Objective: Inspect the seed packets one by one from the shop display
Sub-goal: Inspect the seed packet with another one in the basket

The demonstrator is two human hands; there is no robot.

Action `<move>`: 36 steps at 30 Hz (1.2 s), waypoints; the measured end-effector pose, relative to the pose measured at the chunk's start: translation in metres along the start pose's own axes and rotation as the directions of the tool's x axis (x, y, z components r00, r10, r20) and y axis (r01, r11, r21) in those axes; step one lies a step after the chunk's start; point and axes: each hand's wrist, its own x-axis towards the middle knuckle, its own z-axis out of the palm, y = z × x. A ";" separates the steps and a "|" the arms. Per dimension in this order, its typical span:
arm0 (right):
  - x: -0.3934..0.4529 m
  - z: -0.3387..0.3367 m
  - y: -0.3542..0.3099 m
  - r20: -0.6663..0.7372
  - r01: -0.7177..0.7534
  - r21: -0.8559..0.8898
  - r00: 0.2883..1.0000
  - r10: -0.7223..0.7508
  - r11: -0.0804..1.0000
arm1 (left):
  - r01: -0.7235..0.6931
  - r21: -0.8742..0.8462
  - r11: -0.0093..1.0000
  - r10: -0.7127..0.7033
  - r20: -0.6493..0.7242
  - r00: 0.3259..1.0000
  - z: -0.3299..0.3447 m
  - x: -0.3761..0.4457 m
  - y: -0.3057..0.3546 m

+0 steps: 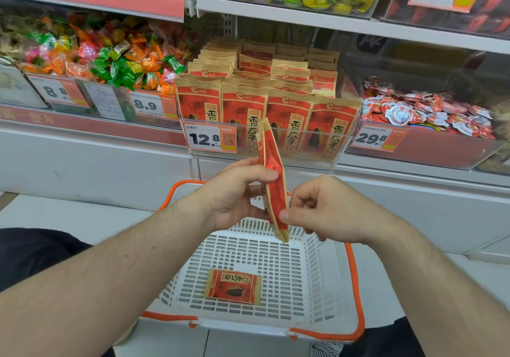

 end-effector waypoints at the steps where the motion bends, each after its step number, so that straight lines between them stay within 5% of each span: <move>1: 0.000 0.001 -0.001 0.028 0.000 -0.017 1.000 0.001 1.000 | 0.001 -0.012 1.000 -0.001 0.001 1.000 0.001 0.000 0.000; 12: 0.001 -0.001 0.005 0.130 0.022 0.013 0.991 -0.024 1.000 | 0.021 -0.046 0.999 -0.020 0.021 1.000 0.001 -0.003 0.000; 17: 0.006 0.013 0.002 -0.027 0.062 -0.261 0.997 -0.072 0.963 | 0.038 -0.040 0.998 -0.038 -0.004 0.999 0.002 -0.001 -0.001; 21: 0.009 0.030 -0.003 -0.025 0.146 -0.355 0.986 -0.166 0.923 | 0.031 -0.094 0.995 -0.037 -0.061 0.997 0.005 0.002 -0.003; 24: 0.009 0.026 -0.002 -0.073 0.088 -0.284 0.991 -0.114 0.955 | 0.058 -0.161 0.985 -0.061 -0.014 0.998 0.006 0.000 -0.002; 29: 0.017 0.008 0.007 -0.523 0.033 0.205 0.849 0.081 0.978 | 0.077 -0.139 0.987 -0.069 0.055 0.996 0.003 -0.006 0.003; 32: 0.017 0.003 0.009 -0.434 0.075 0.413 0.892 0.124 0.908 | 0.090 -0.127 0.988 -0.077 0.102 0.992 0.004 -0.008 0.005; 36: 0.013 0.005 0.009 -0.356 0.079 0.438 0.930 0.092 0.896 | 0.082 -0.111 0.990 -0.066 0.143 0.987 0.006 -0.008 0.007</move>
